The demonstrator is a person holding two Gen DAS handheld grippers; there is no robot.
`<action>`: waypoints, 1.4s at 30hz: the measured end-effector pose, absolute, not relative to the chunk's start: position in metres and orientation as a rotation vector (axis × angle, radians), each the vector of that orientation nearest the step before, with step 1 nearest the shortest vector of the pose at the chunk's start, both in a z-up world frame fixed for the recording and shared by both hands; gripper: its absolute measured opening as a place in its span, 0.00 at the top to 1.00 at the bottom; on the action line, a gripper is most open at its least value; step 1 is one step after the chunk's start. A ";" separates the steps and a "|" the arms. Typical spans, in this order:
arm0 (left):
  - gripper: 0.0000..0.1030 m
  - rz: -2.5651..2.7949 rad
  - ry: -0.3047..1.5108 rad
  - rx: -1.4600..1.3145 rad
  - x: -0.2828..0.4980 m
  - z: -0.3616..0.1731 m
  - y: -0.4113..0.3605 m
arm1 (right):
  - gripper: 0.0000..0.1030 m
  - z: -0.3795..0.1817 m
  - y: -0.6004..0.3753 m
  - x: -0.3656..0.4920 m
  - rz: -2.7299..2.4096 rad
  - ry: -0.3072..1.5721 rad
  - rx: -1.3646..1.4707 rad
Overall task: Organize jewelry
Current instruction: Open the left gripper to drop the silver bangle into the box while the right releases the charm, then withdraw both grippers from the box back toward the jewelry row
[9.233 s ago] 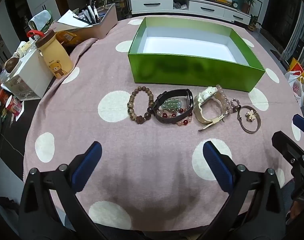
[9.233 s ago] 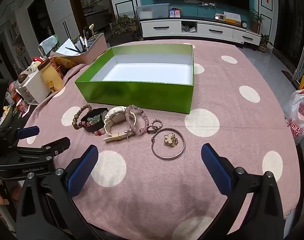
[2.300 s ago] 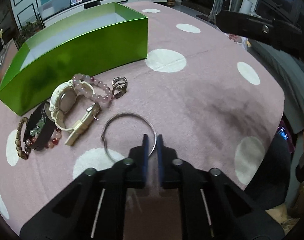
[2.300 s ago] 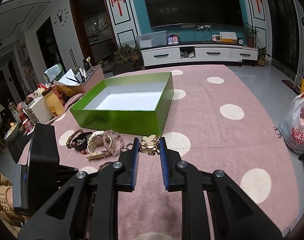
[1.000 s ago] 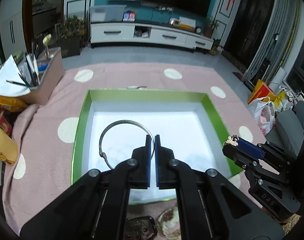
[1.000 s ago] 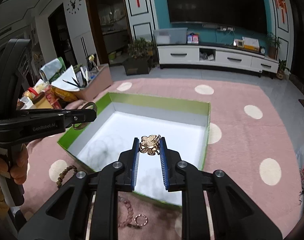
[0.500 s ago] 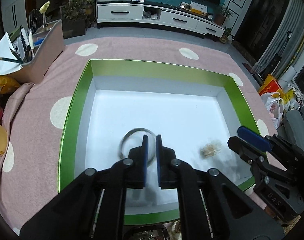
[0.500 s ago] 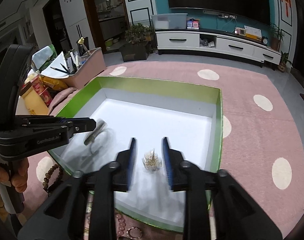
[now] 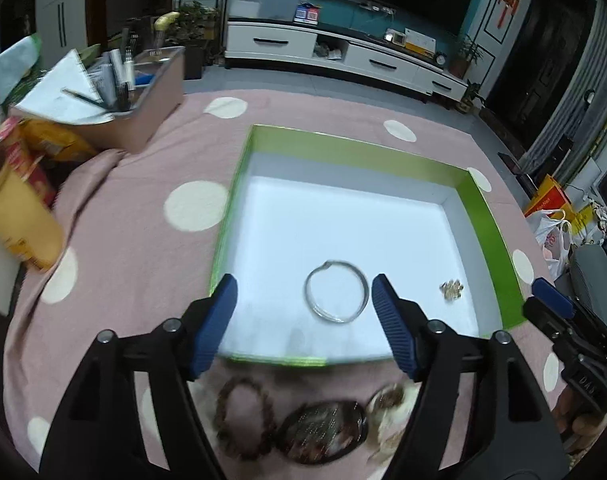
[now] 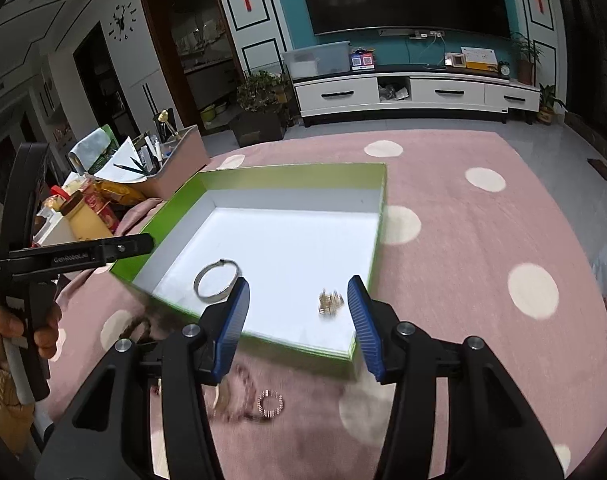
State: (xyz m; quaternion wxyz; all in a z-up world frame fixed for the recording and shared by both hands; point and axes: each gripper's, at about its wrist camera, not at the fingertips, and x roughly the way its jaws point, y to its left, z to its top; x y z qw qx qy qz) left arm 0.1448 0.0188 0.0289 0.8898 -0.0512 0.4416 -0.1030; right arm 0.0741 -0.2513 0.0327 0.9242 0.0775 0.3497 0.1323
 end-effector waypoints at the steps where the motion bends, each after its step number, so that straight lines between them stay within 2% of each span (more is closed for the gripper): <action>1: 0.26 -0.202 0.912 -0.111 0.136 0.031 0.024 | 0.50 0.034 -0.253 0.067 0.271 0.717 0.163; 13: 0.17 -0.119 0.915 -0.183 0.065 0.031 0.073 | 0.50 0.038 -0.255 0.010 0.275 0.719 0.179; 27: 0.16 -0.141 0.946 -0.159 0.011 0.012 0.066 | 0.50 0.028 -0.226 -0.032 0.358 0.742 0.112; 37: 0.16 -0.174 0.965 -0.169 -0.005 -0.002 0.065 | 0.50 0.006 -0.195 -0.025 0.441 0.781 0.061; 42: 0.16 -0.206 0.989 -0.176 -0.010 -0.013 0.063 | 0.58 -0.003 -0.183 -0.012 0.459 0.787 0.028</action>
